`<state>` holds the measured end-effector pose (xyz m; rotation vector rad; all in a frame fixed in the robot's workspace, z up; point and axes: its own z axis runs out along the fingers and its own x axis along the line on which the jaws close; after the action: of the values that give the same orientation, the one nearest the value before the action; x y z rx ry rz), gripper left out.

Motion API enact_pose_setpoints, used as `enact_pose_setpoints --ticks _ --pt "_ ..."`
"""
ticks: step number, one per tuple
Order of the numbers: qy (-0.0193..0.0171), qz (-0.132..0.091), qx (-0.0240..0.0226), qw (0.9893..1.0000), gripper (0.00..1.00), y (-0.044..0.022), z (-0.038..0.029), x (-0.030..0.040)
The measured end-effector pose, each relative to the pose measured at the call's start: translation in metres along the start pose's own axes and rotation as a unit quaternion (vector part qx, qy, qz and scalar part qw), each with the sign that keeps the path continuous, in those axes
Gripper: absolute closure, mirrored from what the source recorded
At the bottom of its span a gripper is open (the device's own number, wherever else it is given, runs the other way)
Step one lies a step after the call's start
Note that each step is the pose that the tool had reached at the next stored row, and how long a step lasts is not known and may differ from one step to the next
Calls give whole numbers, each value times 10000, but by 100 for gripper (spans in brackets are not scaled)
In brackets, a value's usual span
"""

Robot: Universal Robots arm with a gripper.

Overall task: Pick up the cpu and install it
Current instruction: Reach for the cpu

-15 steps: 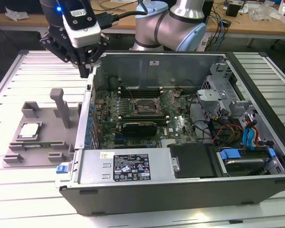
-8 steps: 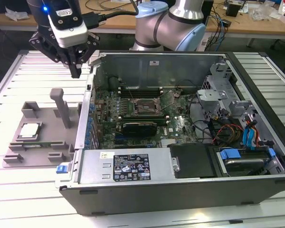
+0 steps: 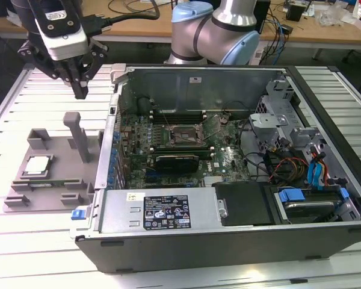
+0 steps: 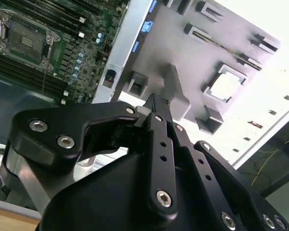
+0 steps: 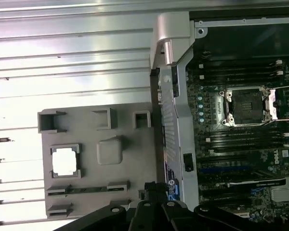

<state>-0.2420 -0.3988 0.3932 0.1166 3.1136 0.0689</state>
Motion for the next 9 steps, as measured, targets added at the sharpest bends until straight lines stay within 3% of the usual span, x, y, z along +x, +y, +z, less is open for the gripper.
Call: enact_pose_setpoints --ticks 9 --pt "0 0 0 10000 89 -15 -5 200"
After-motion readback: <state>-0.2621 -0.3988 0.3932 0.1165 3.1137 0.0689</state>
